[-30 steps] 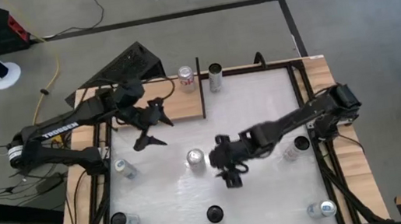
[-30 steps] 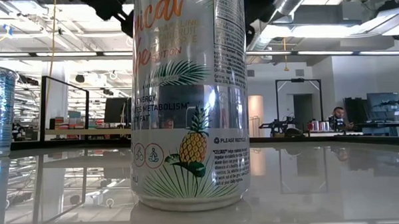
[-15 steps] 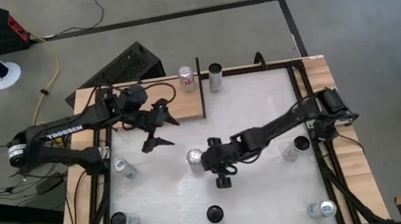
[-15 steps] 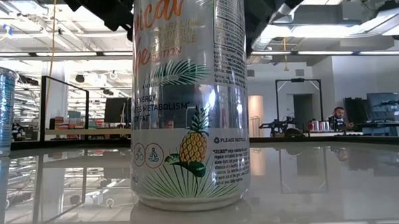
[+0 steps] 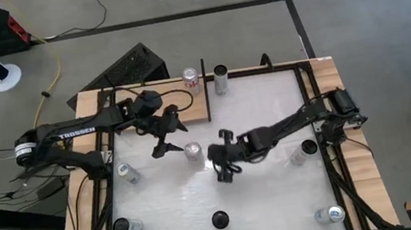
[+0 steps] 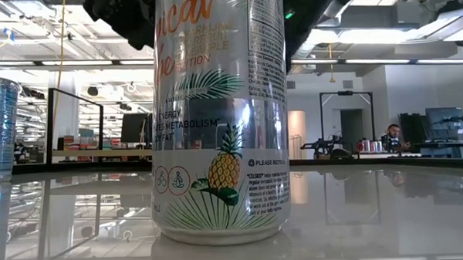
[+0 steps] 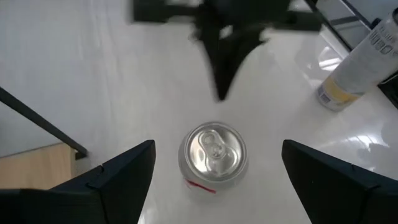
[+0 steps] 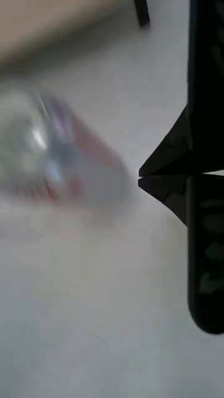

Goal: Place canned beverage on shelf
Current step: Put the silver soda can on the shelf aligned with the other silver soda can

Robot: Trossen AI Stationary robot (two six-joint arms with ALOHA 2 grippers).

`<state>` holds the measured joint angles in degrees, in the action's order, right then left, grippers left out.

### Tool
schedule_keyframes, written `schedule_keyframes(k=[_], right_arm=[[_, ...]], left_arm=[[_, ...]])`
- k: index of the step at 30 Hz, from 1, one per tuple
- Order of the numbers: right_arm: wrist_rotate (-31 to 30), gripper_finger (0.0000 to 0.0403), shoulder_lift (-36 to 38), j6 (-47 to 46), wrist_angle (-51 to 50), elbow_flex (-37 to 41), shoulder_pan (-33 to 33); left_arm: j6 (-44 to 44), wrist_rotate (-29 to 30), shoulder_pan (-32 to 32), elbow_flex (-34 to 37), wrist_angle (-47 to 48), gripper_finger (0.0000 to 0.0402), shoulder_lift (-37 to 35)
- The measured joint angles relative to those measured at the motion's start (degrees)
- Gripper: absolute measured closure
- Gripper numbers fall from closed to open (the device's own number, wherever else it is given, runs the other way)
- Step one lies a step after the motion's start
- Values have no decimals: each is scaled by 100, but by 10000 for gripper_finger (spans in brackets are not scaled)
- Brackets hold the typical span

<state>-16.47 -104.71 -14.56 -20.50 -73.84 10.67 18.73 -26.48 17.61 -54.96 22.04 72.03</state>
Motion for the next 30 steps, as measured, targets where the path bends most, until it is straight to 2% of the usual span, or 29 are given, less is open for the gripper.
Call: schedule_keyframes(k=[7,18,30], right_arm=[[-496,383,0,-228,-249,0,401],[-573,383,0,-392,-312,0,497],[-573,382,0,-356,-301,0,492]], left_arm=[[401,-134,-50,-2,-78,68,524],[1018,-775,-74,-2,-323,68,1153],[1436,-400,-208,-5,-435,68,1334]])
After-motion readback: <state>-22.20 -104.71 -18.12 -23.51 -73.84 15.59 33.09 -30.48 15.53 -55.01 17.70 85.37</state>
